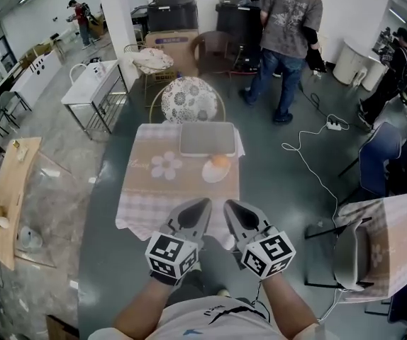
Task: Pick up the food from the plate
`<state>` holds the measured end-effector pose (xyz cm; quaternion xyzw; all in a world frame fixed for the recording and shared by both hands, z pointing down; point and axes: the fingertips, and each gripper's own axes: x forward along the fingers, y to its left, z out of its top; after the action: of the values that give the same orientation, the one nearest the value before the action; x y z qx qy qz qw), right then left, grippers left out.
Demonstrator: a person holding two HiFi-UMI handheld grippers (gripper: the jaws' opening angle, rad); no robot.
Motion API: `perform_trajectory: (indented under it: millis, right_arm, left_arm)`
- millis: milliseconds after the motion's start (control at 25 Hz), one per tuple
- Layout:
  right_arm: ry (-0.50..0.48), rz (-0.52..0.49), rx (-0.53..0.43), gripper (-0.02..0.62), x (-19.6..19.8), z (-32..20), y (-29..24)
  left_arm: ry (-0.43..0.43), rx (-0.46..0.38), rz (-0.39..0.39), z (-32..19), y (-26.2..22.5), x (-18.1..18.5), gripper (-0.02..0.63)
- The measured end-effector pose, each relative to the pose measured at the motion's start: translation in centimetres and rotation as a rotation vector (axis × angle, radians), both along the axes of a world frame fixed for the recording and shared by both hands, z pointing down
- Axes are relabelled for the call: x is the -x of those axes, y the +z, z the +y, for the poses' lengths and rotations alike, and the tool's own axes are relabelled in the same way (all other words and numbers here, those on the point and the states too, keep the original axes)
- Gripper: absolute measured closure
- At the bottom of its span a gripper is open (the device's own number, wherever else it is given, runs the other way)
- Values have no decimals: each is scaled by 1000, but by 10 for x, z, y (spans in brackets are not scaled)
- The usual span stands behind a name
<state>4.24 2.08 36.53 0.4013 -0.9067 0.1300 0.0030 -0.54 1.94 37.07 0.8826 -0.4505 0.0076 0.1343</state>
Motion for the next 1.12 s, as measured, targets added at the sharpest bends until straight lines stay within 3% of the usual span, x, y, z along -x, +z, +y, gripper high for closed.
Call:
perform_trajectory:
  millis: [320, 600, 880, 1120]
  right_arm:
    - [67, 37, 21, 579, 31, -63, 18]
    - [121, 94, 52, 578, 26, -101, 43]
    - [134, 122, 84, 578, 15, -149, 75]
    - [111, 203, 120, 578, 11, -207, 116]
  left_arm:
    - [73, 21, 0, -66, 25, 25, 600]
    - [122, 36, 5, -105, 47, 26, 600]
    - [126, 59, -8, -152, 76, 20, 600]
    - [105, 104, -20, -200, 109, 18, 600]
